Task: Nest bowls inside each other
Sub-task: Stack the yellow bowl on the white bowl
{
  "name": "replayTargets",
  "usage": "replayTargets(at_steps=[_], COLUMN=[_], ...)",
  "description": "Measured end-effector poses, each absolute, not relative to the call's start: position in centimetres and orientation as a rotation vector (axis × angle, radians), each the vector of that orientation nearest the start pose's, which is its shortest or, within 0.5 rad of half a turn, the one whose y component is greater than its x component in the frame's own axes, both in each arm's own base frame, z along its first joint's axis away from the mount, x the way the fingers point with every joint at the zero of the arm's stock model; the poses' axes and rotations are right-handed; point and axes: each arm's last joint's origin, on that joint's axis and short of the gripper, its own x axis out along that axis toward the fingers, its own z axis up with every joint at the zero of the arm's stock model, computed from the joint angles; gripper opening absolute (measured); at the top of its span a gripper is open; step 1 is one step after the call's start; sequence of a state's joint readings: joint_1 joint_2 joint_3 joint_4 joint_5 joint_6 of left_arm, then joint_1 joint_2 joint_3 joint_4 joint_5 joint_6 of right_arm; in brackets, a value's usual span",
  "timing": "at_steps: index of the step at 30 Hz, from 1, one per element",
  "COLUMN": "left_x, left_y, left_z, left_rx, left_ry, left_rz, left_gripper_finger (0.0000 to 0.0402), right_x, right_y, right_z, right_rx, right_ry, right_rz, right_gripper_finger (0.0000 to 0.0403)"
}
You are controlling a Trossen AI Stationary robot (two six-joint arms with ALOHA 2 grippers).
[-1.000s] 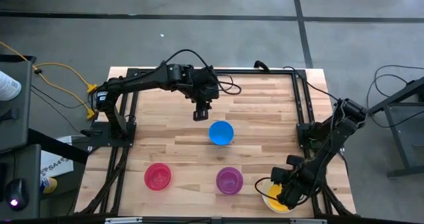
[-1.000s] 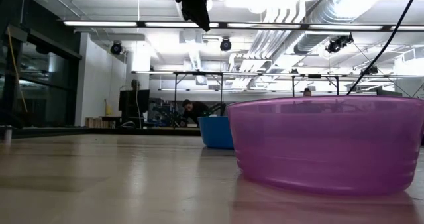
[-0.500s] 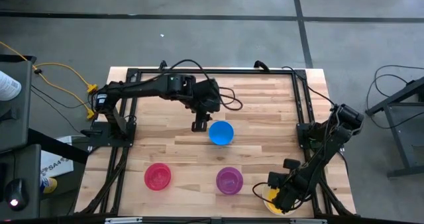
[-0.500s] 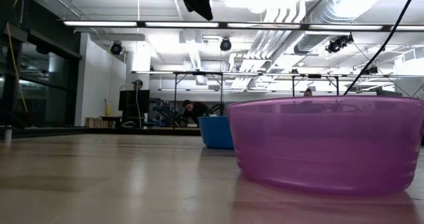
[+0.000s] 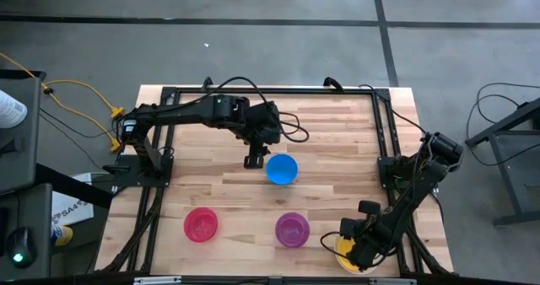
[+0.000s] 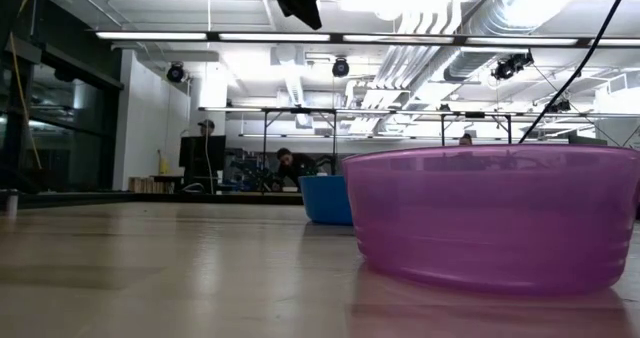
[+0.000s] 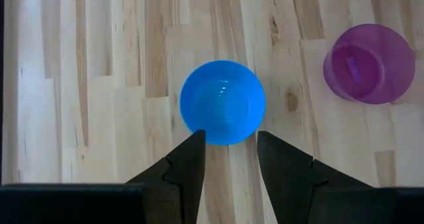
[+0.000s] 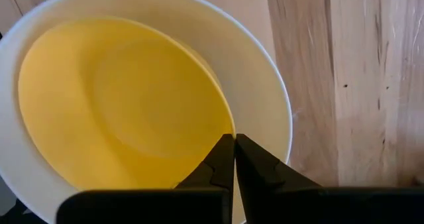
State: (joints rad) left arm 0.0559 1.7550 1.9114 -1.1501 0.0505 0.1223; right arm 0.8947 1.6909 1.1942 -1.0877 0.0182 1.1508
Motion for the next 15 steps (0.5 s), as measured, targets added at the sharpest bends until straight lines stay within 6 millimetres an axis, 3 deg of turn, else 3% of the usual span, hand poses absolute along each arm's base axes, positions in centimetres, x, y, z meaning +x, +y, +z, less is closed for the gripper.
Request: replayTargets(at_steps=[15], left_x=[35.32], left_y=[1.83], left_z=[37.92], left_rx=[0.058], left_ry=[0.994], left_rz=[-0.056], left_gripper_finger=[0.0136], right_x=[18.34], right_y=[22.99], right_z=[20.49], right_rx=[0.233], right_ry=[1.596], right_rz=[-0.226], right_gripper_finger=[0.0003])
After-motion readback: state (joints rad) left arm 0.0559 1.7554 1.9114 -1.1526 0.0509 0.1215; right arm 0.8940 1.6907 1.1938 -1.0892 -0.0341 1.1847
